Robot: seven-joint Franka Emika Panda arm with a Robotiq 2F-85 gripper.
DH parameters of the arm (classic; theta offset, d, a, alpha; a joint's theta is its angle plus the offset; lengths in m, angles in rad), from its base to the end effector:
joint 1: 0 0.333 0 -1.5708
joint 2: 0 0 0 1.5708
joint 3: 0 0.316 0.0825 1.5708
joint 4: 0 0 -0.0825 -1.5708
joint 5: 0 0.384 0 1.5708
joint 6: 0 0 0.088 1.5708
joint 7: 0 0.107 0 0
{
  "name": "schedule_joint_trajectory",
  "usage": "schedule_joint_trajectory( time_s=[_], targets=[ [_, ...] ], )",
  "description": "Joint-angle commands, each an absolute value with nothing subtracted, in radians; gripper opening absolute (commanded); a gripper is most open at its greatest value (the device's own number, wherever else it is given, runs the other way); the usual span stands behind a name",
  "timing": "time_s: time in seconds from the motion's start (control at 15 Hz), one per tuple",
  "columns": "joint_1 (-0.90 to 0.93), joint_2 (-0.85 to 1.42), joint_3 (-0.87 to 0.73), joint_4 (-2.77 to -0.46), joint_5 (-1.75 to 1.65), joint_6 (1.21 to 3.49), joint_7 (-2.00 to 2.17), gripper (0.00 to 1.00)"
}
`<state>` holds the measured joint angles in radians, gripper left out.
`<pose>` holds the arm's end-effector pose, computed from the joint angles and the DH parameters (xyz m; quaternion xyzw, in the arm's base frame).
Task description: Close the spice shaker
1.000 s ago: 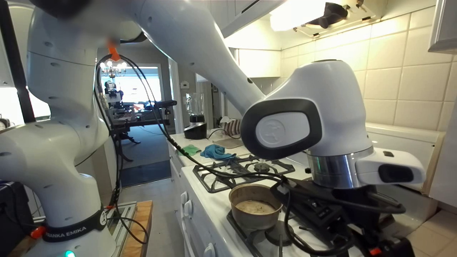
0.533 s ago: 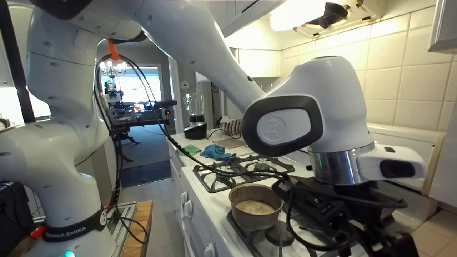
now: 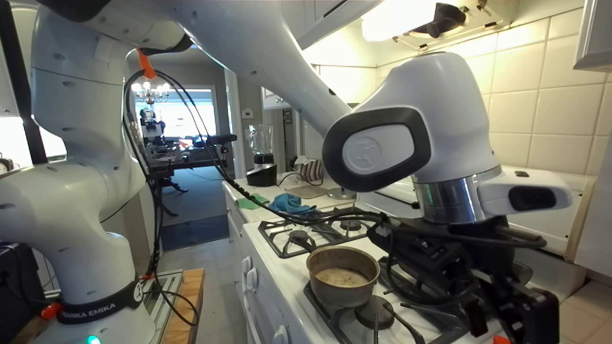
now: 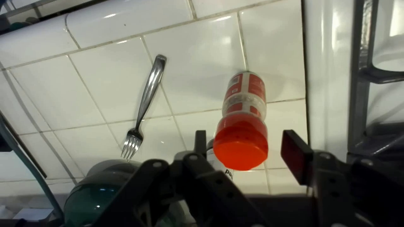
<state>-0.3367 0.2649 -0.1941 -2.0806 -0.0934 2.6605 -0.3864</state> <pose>0.5305 -0.3035 0.3349 0.9857 -0.0265 0.1187 0.1169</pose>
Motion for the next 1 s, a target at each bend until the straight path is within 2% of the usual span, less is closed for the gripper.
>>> schedule_joint_trajectory(
  time_s=[0.0,0.13,0.2,0.47,0.67,0.93],
  targets=[
    [-0.339,0.224,-0.185,-2.09,-0.059,2.643,-0.398,0.7],
    [-0.337,0.212,-0.184,-2.092,-0.053,2.644,-0.399,0.71],
    [-0.337,0.209,-0.183,-2.092,-0.047,2.645,-0.402,0.51],
    [-0.335,0.203,-0.183,-2.091,-0.036,2.643,-0.402,0.2],
    [-0.338,0.209,-0.181,-2.087,-0.022,2.642,-0.406,0.02],
    [-0.339,0.214,-0.182,-2.087,-0.008,2.643,-0.407,0.0]
  ],
)
